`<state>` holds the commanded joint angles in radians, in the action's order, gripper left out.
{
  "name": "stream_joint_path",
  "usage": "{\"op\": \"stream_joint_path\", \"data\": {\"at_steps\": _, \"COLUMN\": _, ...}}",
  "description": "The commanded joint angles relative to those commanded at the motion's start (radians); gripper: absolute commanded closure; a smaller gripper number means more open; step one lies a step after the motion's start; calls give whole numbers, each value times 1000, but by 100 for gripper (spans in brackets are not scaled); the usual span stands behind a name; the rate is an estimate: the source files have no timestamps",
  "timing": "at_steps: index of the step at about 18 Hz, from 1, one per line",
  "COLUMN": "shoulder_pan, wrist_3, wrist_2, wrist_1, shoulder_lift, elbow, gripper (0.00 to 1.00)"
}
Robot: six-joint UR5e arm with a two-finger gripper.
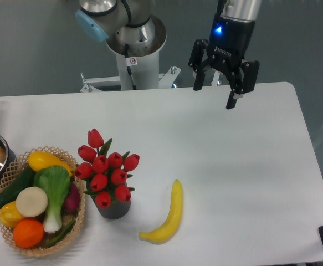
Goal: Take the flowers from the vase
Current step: 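Open the gripper wide above the table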
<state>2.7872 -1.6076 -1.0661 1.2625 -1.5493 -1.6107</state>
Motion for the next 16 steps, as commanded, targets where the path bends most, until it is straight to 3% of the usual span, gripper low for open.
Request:
{"op": "stream_joint_path", "data": {"at_steps": 4, "shoulder_pan": -5, "wrist_3": 33, "wrist_2": 30, "wrist_1": -3, "shoulder_lift": 0, "elbow": -2, "gripper": 0}}
{"op": "stream_joint_path", "data": {"at_steps": 8, "shoulder_pan": -11, "wrist_3": 161, "wrist_2": 78, "wrist_1": -69, "shoulder_lift": 2, "elbow": -9, "gripper": 0}}
{"op": "stream_joint_path", "data": {"at_steps": 11, "shoulder_pan": -17, "wrist_3": 288, "wrist_2": 113, "wrist_1": -78, "shoulder_lift": 14, "elbow": -20, "gripper": 0}}
{"op": "stream_joint_path", "data": {"at_steps": 16, "shoulder_pan": -9, "wrist_3": 429, "wrist_2": 325, "wrist_1": -146, "shoulder_lift": 12, "elbow": -84, "gripper": 0}}
